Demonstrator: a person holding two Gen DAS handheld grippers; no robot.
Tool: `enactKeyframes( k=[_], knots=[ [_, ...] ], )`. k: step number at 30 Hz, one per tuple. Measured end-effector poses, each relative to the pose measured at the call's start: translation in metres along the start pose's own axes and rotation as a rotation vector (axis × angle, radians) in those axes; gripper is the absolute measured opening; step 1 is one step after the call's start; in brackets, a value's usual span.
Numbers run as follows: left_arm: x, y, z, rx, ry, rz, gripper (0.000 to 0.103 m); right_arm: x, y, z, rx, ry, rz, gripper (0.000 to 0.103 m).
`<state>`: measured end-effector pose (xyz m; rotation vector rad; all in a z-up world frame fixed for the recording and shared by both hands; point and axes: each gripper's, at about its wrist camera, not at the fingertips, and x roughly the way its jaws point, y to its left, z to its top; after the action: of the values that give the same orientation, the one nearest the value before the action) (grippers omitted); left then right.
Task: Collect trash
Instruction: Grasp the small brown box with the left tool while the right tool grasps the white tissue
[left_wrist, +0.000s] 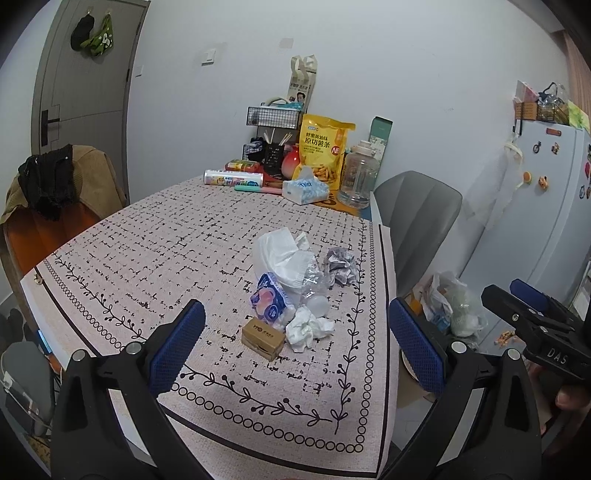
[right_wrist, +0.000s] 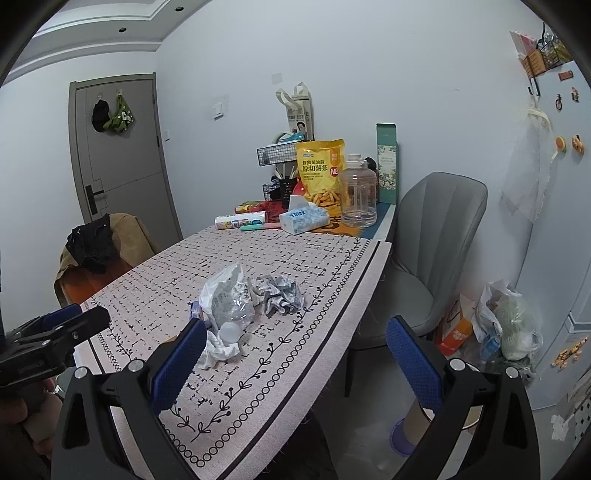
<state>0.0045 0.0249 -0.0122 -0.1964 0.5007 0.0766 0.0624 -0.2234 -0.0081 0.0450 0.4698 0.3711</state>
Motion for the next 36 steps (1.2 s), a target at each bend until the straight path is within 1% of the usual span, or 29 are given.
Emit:
enactKeyframes(
  k=[3, 6, 11, 13, 15, 18, 22, 27, 32, 34, 35, 36],
  knots=[
    [0.01, 0.009, -0.001, -0.018, 0.02, 0.003, 0.098, 0.01, 0.003, -0.002, -0.006, 0.014, 0.028, 0.096],
    [0.021, 0.019, -0.003, -0.037, 0.042, 0.007, 0.098, 0.024, 0.006, -0.004, -0.008, 0.04, 0.037, 0.096],
    [0.04, 0.041, -0.008, -0.077, 0.08, 0.036, 0.097, 0.047, 0.008, -0.007, 0.006, 0.081, 0.044, 0.095],
    [0.05, 0.049, -0.011, -0.089, 0.098, 0.044, 0.095, 0.059, 0.009, -0.009, 0.009, 0.11, 0.05, 0.095],
    [0.061, 0.055, -0.013, -0.098, 0.123, 0.052, 0.089, 0.068, 0.011, -0.011, 0.012, 0.128, 0.053, 0.095],
    [0.079, 0.062, -0.018, -0.12, 0.174, 0.035, 0.084, 0.082, 0.012, -0.013, 0.019, 0.155, 0.071, 0.091],
    [0.102, 0.058, -0.028, -0.107, 0.225, 0.014, 0.084, 0.1, 0.016, -0.019, 0.024, 0.198, 0.097, 0.089],
    [0.133, 0.053, -0.039, -0.095, 0.311, 0.002, 0.084, 0.12, 0.02, -0.028, 0.016, 0.254, 0.124, 0.087],
    [0.151, 0.047, -0.045, -0.061, 0.35, 0.002, 0.084, 0.137, 0.022, -0.039, 0.018, 0.314, 0.14, 0.087],
    [0.157, 0.046, -0.045, -0.042, 0.365, 0.021, 0.08, 0.141, 0.022, -0.041, 0.022, 0.329, 0.142, 0.087],
    [0.157, 0.045, -0.045, -0.032, 0.361, 0.027, 0.074, 0.144, 0.023, -0.043, 0.024, 0.338, 0.144, 0.087],
    [0.158, 0.045, -0.043, -0.03, 0.366, 0.023, 0.065, 0.145, 0.023, -0.044, 0.025, 0.345, 0.148, 0.087]
  ],
)
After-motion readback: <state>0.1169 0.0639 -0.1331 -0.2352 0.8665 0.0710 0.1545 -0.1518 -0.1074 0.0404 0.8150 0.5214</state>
